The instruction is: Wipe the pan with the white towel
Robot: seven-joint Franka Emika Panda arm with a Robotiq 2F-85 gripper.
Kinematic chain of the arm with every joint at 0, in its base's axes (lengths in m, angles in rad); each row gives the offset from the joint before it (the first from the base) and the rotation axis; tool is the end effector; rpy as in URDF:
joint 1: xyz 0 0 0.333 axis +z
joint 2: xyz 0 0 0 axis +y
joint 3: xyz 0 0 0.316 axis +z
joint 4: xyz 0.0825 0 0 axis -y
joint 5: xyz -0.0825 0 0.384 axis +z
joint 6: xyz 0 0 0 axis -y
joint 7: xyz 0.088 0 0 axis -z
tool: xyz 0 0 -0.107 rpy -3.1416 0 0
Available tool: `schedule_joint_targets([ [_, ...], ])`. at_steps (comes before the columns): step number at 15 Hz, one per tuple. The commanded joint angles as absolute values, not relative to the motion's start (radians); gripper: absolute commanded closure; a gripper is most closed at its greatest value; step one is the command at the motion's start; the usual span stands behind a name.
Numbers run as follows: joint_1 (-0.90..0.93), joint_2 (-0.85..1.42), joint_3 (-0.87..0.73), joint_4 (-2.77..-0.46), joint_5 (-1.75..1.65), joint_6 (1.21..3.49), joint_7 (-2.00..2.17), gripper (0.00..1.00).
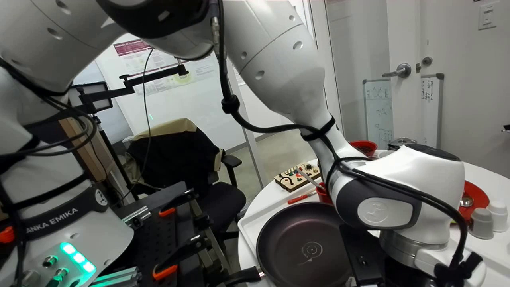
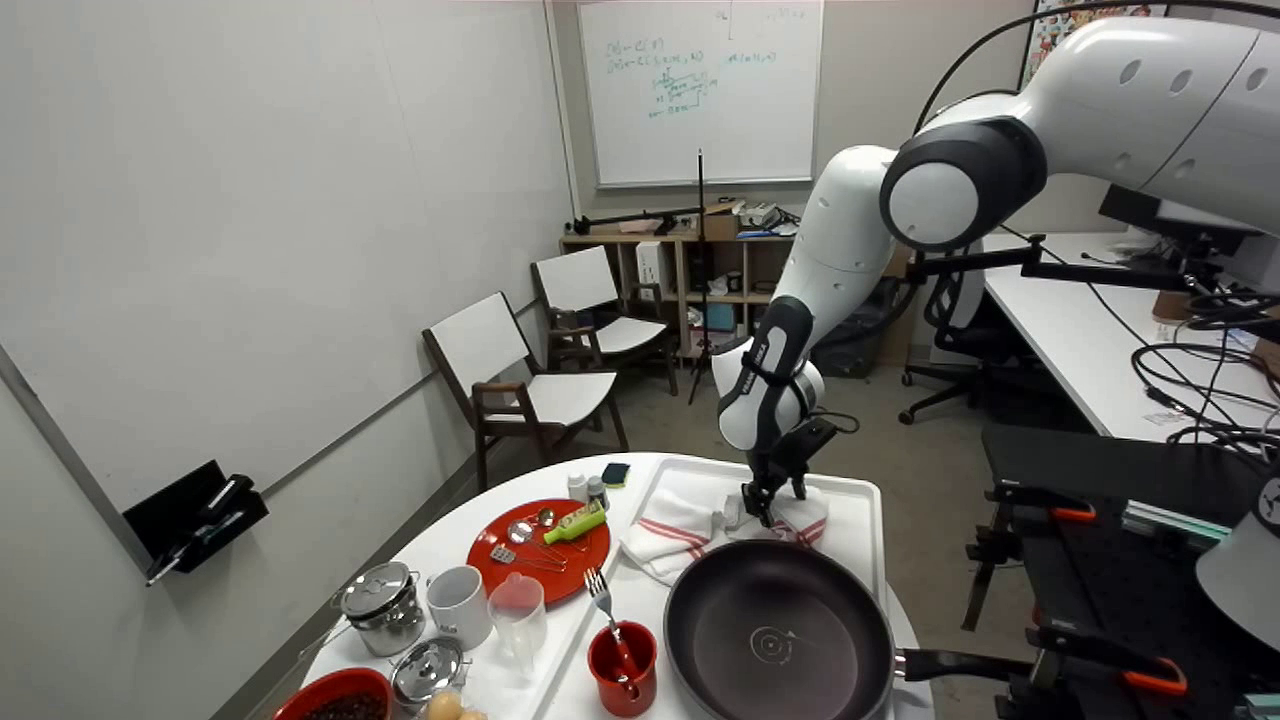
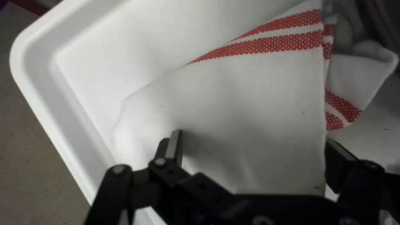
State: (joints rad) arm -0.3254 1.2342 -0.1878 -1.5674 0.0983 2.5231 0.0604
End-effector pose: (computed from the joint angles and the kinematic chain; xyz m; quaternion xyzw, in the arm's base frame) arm 0.5160 -0.2942 -0.0919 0.9506 -0.2736 -0.1403 0.0425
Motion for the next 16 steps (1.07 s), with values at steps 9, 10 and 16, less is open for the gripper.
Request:
schedule_joint_targets([
  [9,-0.315,1.291,-0.208,-1.503,0.090,2.519,0.083,0.50],
  [10,-0.314,1.285,-0.207,-1.512,0.090,2.531,0.081,0.57],
  [16,-0.318,1.255,-0.201,-1.551,0.089,2.581,0.061,0.98],
])
